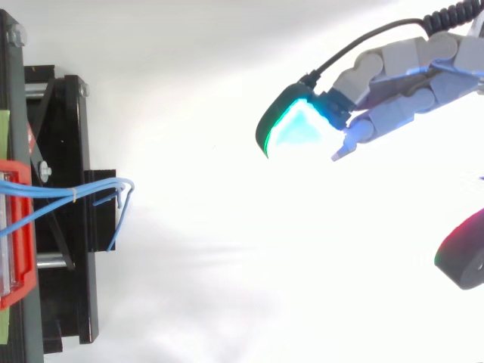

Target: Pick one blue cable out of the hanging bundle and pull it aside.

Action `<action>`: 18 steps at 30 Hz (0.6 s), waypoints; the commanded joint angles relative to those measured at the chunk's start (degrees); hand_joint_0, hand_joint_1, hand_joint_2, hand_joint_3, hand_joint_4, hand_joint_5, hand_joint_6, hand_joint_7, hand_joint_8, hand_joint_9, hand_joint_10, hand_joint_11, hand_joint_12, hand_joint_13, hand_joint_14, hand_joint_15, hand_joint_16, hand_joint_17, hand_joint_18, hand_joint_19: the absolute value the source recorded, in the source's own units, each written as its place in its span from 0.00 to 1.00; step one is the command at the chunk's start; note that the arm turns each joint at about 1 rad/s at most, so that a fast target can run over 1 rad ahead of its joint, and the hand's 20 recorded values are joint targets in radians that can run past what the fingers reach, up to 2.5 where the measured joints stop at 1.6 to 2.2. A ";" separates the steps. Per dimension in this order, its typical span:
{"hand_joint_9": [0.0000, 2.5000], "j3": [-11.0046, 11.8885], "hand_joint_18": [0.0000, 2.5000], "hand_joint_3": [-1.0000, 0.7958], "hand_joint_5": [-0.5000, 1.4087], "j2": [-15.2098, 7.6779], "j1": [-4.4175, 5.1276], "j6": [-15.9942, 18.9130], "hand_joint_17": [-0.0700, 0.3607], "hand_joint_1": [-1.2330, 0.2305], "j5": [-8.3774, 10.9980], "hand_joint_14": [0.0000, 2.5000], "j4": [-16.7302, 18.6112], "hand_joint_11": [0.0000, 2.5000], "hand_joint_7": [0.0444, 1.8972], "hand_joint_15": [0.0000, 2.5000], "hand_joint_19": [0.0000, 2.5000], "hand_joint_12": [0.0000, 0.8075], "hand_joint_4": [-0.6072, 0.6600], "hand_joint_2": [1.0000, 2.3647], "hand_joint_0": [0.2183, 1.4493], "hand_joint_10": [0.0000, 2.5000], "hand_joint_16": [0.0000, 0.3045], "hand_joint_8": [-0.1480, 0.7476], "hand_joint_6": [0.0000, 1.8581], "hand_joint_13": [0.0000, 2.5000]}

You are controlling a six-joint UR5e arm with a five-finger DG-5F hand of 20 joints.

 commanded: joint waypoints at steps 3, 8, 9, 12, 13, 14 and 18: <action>0.29 -0.04 0.06 0.30 0.17 -0.07 0.63 -1.14 0.29 0.44 0.13 0.00 0.17 0.06 0.34 0.07 0.12 0.25 0.62 0.00 0.23 0.00 0.08 0.39 0.27 0.18; 0.29 -0.04 0.06 0.30 0.17 -0.07 1.33 -4.83 0.29 0.44 0.04 0.00 0.26 0.06 0.34 0.07 0.12 0.25 0.62 0.00 0.23 0.00 0.08 0.39 0.27 0.18; 0.29 -0.04 0.06 0.30 0.17 -0.07 1.33 -5.35 0.29 0.44 0.13 0.00 0.26 0.06 0.34 0.07 0.12 0.25 0.62 0.00 0.23 0.00 0.08 0.39 0.27 0.18; 0.29 -0.04 0.06 0.30 0.17 -0.07 1.86 -8.17 0.29 0.44 0.13 0.00 0.26 0.06 0.34 0.07 0.13 0.25 0.62 0.00 0.23 0.00 0.08 0.39 0.27 0.18; 0.29 -0.04 0.06 0.30 0.17 -0.07 1.86 -8.25 0.29 0.44 0.21 0.00 0.26 0.06 0.34 0.07 0.12 0.25 0.62 0.00 0.23 0.00 0.08 0.39 0.27 0.18; 0.29 0.05 0.06 0.30 0.17 -0.07 1.86 -8.34 0.29 0.44 0.21 0.00 0.26 0.06 0.34 0.07 0.13 0.25 0.62 0.00 0.23 0.00 0.08 0.39 0.27 0.18; 0.29 -0.04 0.06 0.30 0.17 -0.07 2.04 -7.29 0.29 0.44 1.45 0.00 0.26 0.06 0.35 0.07 0.12 0.25 0.62 0.00 0.23 0.00 0.08 0.38 0.27 0.19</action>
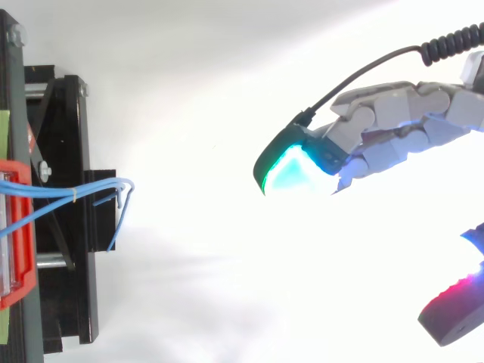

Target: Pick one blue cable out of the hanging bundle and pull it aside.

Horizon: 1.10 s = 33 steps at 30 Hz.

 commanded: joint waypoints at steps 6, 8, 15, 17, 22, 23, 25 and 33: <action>0.30 -0.02 0.06 0.30 0.17 -1.85 0.38 2.70 0.29 0.44 4.28 0.00 -1.14 0.06 0.35 0.07 0.12 0.25 0.62 0.00 0.23 0.00 0.08 0.39 0.27 0.19; 0.30 -0.02 0.06 0.30 0.17 -2.46 0.55 6.48 0.29 0.44 5.33 0.00 -1.58 0.07 0.34 0.07 0.13 0.25 0.62 0.00 0.23 0.00 0.08 0.39 0.27 0.19; 0.30 -0.02 0.06 0.30 0.17 -2.64 0.82 8.94 0.29 0.44 10.34 0.00 -1.67 0.07 0.35 0.07 0.13 0.25 0.62 0.00 0.23 0.00 0.08 0.39 0.27 0.19; 0.30 -0.02 0.06 0.30 0.17 -2.99 0.91 9.12 0.29 0.44 11.75 0.00 -1.67 0.07 0.35 0.07 0.13 0.25 0.62 0.00 0.23 0.00 0.08 0.39 0.27 0.19; 0.30 -0.02 0.06 0.30 0.17 -6.51 0.64 14.57 0.29 0.44 16.58 0.00 -1.41 0.07 0.34 0.07 0.12 0.25 0.62 0.00 0.23 0.00 0.08 0.39 0.27 0.19; 0.30 -0.02 0.06 0.30 0.17 -7.21 0.64 16.24 0.29 0.44 16.93 0.00 -0.79 0.07 0.35 0.08 0.12 0.25 0.62 0.00 0.23 0.00 0.08 0.39 0.27 0.19; 0.30 -0.02 0.06 0.30 0.17 -7.74 0.64 16.32 0.29 0.44 17.02 0.00 0.44 0.07 0.35 0.07 0.12 0.25 0.62 0.00 0.23 0.00 0.08 0.39 0.27 0.19; 0.30 -0.02 0.06 0.30 0.17 -7.91 0.91 12.81 0.29 0.44 18.78 0.00 2.11 0.07 0.35 0.07 0.12 0.25 0.62 0.00 0.23 0.00 0.08 0.39 0.27 0.19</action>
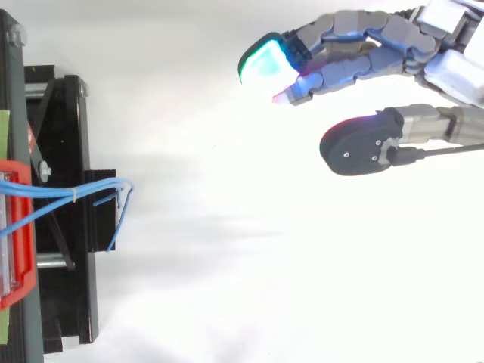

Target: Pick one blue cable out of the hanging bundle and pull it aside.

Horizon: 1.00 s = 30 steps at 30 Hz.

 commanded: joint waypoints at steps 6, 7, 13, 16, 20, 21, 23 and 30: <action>0.30 0.00 0.06 0.30 0.17 -2.10 0.14 -1.62 0.28 0.44 1.93 0.00 5.26 0.07 0.35 0.07 0.13 0.26 0.62 0.00 0.23 0.00 0.08 0.39 0.27 0.19; 0.30 0.00 0.06 0.30 0.17 -2.10 0.14 -1.62 0.28 0.44 1.93 0.00 5.26 0.07 0.35 0.07 0.13 0.26 0.62 0.00 0.23 0.00 0.08 0.39 0.27 0.19; 0.30 0.00 0.06 0.30 0.17 -4.48 0.58 -5.13 0.28 0.44 2.55 0.00 9.13 0.07 0.35 0.07 0.12 0.25 0.63 0.00 0.23 0.00 0.08 0.39 0.27 0.19; 0.30 0.00 0.06 0.30 0.17 -5.18 0.32 -4.78 0.28 0.44 2.99 0.00 10.62 0.07 0.35 0.08 0.13 0.25 0.63 0.00 0.24 0.00 0.07 0.39 0.27 0.19; 0.30 0.00 0.06 0.30 0.17 -5.27 0.67 -5.40 0.28 0.44 2.99 0.00 10.80 0.07 0.35 0.08 0.13 0.25 0.63 0.00 0.24 0.00 0.07 0.40 0.27 0.19; 0.30 0.09 0.05 0.30 0.17 -5.27 0.76 -5.57 0.28 0.44 2.99 0.00 11.06 0.07 0.35 0.08 0.13 0.25 0.64 0.00 0.24 0.00 0.07 0.40 0.27 0.19; 0.30 0.09 0.05 0.30 0.17 -5.44 0.85 -6.45 0.28 0.44 3.07 0.00 12.21 0.07 0.35 0.08 0.13 0.26 0.64 0.00 0.24 0.00 0.07 0.39 0.27 0.19; 0.31 0.09 0.05 0.30 0.18 -6.50 0.67 -9.35 0.27 0.44 3.69 0.00 16.69 0.08 0.35 0.08 0.14 0.25 0.64 0.00 0.24 0.00 0.07 0.40 0.27 0.20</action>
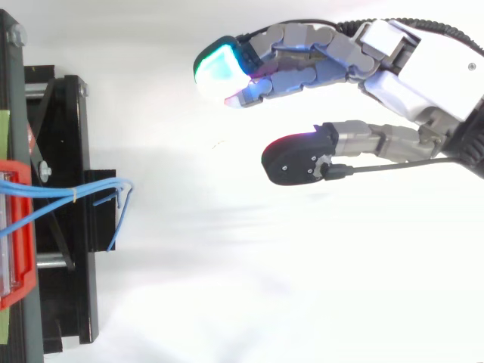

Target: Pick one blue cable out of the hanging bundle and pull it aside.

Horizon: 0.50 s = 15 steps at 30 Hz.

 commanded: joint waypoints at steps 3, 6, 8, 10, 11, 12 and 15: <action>0.31 0.63 0.05 0.30 0.18 -0.21 0.03 -2.09 0.27 0.44 0.42 0.00 0.70 0.08 0.35 0.08 0.14 0.25 0.64 0.00 0.24 0.00 0.07 0.40 0.27 0.20; 0.32 1.59 0.05 0.30 0.18 -1.97 0.12 -2.79 0.27 0.44 1.74 0.00 0.97 0.08 0.35 0.09 0.14 0.25 0.64 0.00 0.24 0.00 0.07 0.40 0.27 0.20; 0.32 2.82 0.05 0.30 0.18 -3.28 -0.06 -2.00 0.27 0.44 2.01 0.00 0.97 0.08 0.35 0.09 0.14 0.25 0.64 0.00 0.24 0.00 0.07 0.40 0.27 0.20; 0.32 3.53 0.05 0.30 0.18 -4.78 -0.23 -1.12 0.27 0.44 1.92 0.00 1.23 0.08 0.36 0.09 0.14 0.25 0.64 0.00 0.24 0.00 0.07 0.40 0.27 0.20; 0.32 4.58 0.05 0.30 0.18 -6.01 -0.23 0.20 0.27 0.44 1.83 0.00 1.41 0.08 0.36 0.09 0.14 0.25 0.65 0.00 0.24 0.00 0.07 0.40 0.27 0.20; 0.32 5.64 0.05 0.30 0.18 -7.33 -0.06 1.08 0.27 0.44 1.66 0.00 2.02 0.08 0.36 0.09 0.14 0.25 0.64 0.00 0.24 0.00 0.07 0.40 0.27 0.20; 0.32 7.13 0.05 0.30 0.18 -9.17 -0.06 0.46 0.27 0.44 1.48 0.00 4.13 0.08 0.35 0.09 0.14 0.25 0.65 0.00 0.24 0.00 0.07 0.40 0.27 0.20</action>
